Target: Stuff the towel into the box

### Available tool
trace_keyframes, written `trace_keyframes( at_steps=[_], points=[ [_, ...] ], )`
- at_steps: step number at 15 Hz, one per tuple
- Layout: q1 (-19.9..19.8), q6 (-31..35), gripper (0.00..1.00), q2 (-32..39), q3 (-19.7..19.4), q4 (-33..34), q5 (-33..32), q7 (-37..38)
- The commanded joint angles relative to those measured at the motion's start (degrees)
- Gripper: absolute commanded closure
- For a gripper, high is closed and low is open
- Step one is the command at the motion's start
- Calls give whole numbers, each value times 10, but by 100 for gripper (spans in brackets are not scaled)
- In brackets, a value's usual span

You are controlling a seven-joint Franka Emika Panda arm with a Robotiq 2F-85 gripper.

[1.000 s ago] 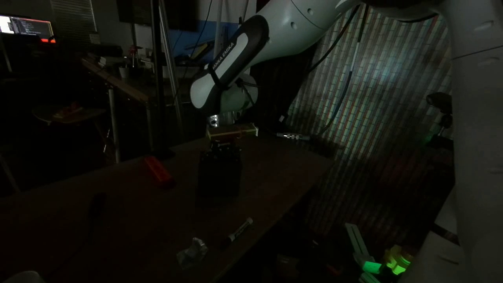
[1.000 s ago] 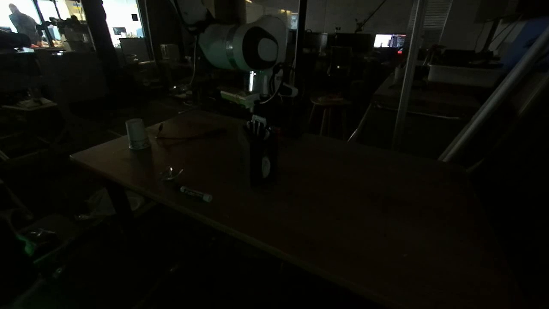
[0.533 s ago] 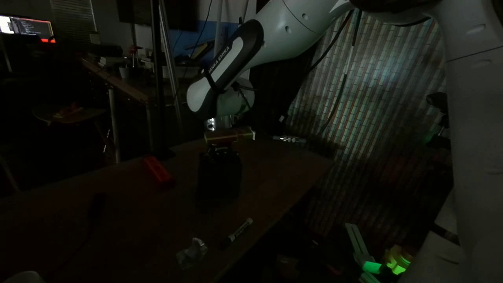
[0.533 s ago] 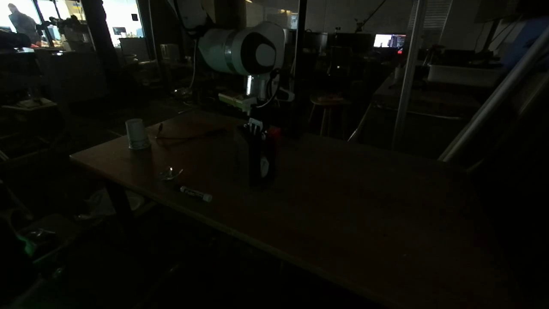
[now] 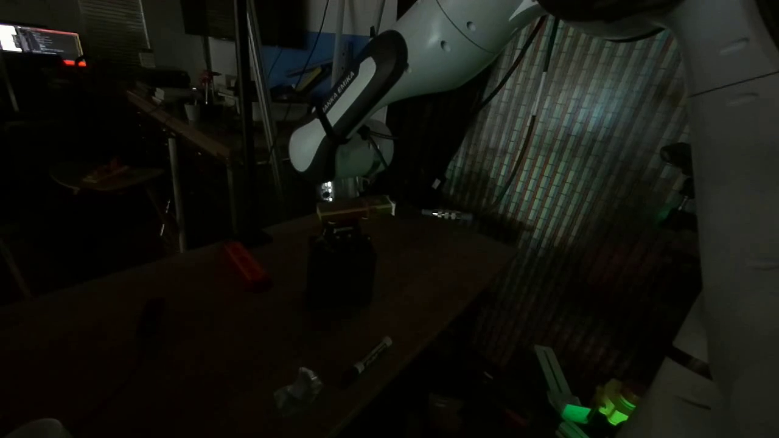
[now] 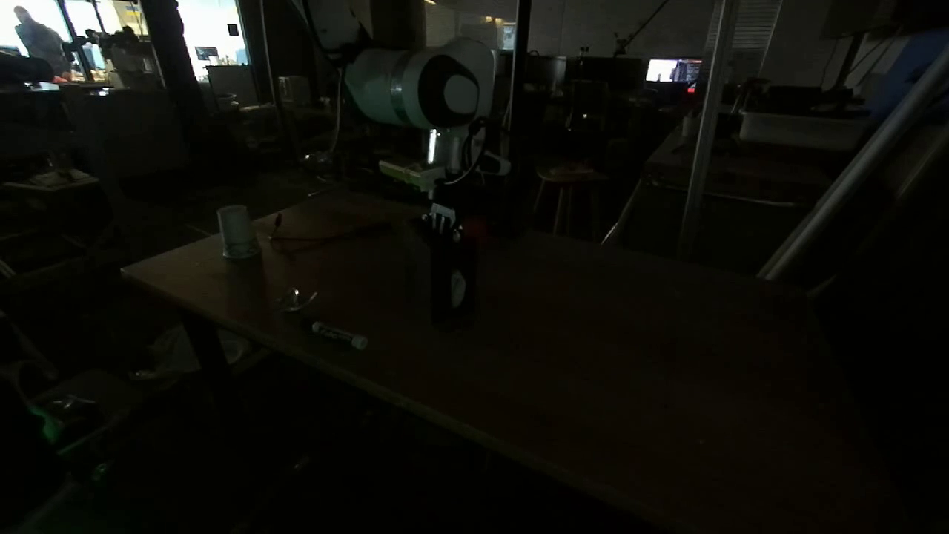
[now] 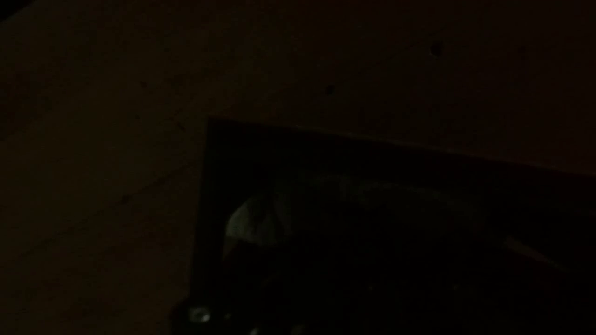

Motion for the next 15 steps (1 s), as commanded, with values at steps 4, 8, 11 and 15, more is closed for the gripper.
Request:
trace_keyframes(
  at_steps=[4,8,11,15],
  points=[
    [-2,4,100,-72,-20,-43,-10,-11],
    [-15,9,100,-124,-32,-66,-11,-22],
    [-29,14,100,-168,-33,-85,0,-37],
    [-42,22,100,-237,-31,-127,7,-50]
  ],
)
